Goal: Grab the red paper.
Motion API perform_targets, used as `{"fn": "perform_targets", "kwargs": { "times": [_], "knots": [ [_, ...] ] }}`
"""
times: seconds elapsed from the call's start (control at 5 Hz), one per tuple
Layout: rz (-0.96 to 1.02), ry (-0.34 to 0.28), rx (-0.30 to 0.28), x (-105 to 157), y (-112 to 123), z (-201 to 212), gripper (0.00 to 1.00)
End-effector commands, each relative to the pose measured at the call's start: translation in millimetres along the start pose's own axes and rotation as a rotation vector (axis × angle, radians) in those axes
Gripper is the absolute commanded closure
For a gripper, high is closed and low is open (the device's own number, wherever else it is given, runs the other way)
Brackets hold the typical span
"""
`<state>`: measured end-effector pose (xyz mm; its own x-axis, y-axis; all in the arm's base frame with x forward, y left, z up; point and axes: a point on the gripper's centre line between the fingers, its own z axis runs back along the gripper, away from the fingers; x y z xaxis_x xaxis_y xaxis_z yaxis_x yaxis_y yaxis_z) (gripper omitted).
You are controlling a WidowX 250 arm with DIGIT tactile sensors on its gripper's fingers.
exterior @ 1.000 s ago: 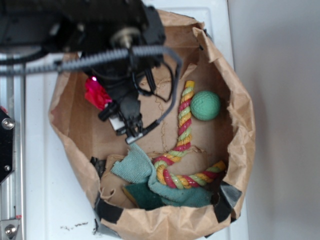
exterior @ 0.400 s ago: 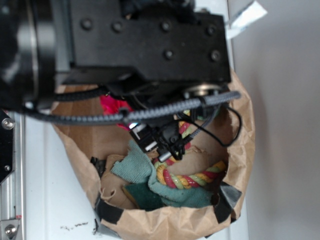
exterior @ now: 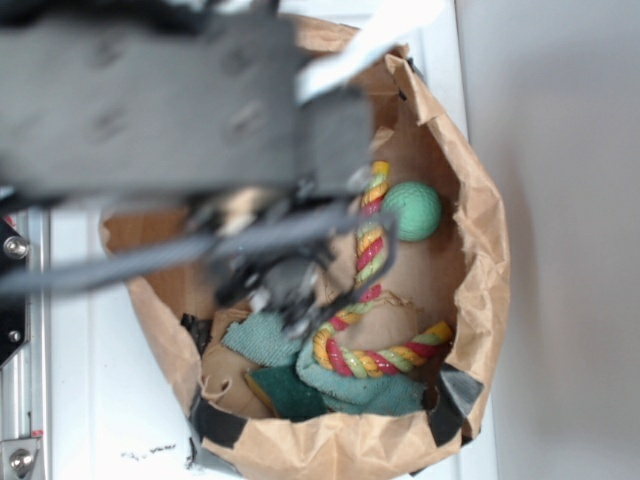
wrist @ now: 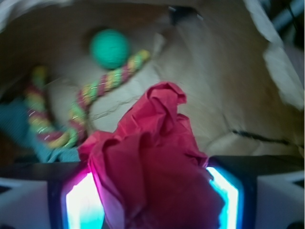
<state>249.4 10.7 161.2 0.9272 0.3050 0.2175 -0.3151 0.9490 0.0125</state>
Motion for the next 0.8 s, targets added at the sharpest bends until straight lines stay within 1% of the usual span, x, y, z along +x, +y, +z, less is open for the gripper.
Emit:
{"fn": "perform_targets", "kwargs": {
  "times": [0.0,0.2,0.4,0.6],
  "knots": [
    [-0.219,-0.059,-0.026,-3,-3,11,1.0],
    [-0.207,-0.037,-0.025,0,-3,12,1.0],
    [-0.21,0.016,-0.024,3,-2,17,1.0],
    [-0.212,0.007,-0.027,4,-1,24,1.0]
  ]
}}
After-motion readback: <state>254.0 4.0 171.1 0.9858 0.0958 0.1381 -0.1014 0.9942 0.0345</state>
